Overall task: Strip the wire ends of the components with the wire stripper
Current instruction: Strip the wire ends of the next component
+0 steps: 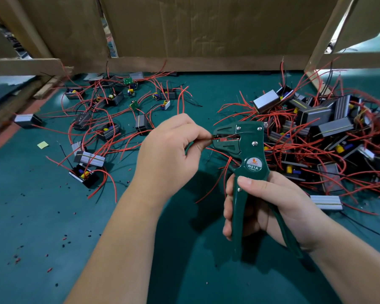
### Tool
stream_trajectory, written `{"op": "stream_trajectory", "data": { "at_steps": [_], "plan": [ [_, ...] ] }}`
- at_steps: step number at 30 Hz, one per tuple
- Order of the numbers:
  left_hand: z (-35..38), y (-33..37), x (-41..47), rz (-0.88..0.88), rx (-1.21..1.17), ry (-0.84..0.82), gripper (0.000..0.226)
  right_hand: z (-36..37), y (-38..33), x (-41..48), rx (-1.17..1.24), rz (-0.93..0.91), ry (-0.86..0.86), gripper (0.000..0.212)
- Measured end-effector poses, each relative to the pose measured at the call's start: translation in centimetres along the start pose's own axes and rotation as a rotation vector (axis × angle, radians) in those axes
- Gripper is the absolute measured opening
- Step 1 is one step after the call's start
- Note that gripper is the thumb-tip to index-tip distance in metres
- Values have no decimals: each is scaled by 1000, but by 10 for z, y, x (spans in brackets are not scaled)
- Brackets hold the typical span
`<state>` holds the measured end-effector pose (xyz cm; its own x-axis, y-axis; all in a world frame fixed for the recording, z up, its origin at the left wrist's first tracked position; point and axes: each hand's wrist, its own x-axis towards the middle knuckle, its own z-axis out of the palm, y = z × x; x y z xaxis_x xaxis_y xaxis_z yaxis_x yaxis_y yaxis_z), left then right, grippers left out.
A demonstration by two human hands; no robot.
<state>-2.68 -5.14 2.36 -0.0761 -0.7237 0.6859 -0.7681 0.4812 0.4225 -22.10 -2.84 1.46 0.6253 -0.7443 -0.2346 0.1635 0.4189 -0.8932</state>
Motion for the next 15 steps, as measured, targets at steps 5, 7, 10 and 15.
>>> {"op": "stream_trajectory", "data": {
  "at_steps": [5, 7, 10, 15],
  "plan": [
    [0, 1, 0, 1, 11, -3, 3, 0, 0, -1, -18, -4, 21, 32],
    [0, 1, 1, 0, 11, -9, 3, 1, 0, 0, -6, -3, 26, 33],
    [0, 0, 1, 1, 0, -19, 2, 2, -1, 0, 6, -3, 29, 29],
    [-3, 0, 1, 4, -4, -31, 5, 4, 1, -1, 18, 0, 35, 34]
  ]
}}
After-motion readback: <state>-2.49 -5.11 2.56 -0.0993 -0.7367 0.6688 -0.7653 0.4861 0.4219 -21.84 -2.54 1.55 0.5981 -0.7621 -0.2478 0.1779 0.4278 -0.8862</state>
